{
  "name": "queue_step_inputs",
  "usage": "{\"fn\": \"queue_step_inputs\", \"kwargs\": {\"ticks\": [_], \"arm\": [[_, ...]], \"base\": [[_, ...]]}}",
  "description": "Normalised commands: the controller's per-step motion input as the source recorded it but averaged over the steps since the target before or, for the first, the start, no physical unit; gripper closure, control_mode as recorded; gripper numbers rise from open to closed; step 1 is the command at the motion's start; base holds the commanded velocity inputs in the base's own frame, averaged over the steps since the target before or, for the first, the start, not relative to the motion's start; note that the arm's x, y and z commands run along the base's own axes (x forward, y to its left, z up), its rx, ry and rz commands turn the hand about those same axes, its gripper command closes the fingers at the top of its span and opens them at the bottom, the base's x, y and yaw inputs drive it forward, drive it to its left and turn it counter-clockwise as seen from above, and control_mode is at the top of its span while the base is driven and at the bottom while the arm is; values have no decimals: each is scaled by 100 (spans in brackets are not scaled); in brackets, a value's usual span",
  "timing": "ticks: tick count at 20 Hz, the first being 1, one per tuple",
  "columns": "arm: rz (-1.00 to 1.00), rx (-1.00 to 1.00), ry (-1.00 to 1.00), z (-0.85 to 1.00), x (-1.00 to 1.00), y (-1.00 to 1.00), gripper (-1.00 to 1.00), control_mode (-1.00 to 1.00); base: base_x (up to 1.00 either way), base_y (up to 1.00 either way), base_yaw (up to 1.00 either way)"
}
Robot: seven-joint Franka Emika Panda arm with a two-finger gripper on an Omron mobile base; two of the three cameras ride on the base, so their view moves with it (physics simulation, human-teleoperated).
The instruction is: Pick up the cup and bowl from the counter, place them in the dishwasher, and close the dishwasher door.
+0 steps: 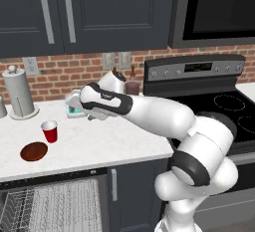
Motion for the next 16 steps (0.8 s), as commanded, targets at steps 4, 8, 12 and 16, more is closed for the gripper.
{"fn": "queue_step_inputs", "kwargs": {"ticks": [4,8,12,16], "arm": [[-2,0,6,-3,17,-7,-100,-100],[0,-7,24,-27,6,42,-100,-100],[0,-14,20,-35,20,70,-100,-100],[0,-15,8,-43,39,15,-100,-100]], "base": [[0,0,0],[0,0,0],[0,0,0],[0,0,0]]}}
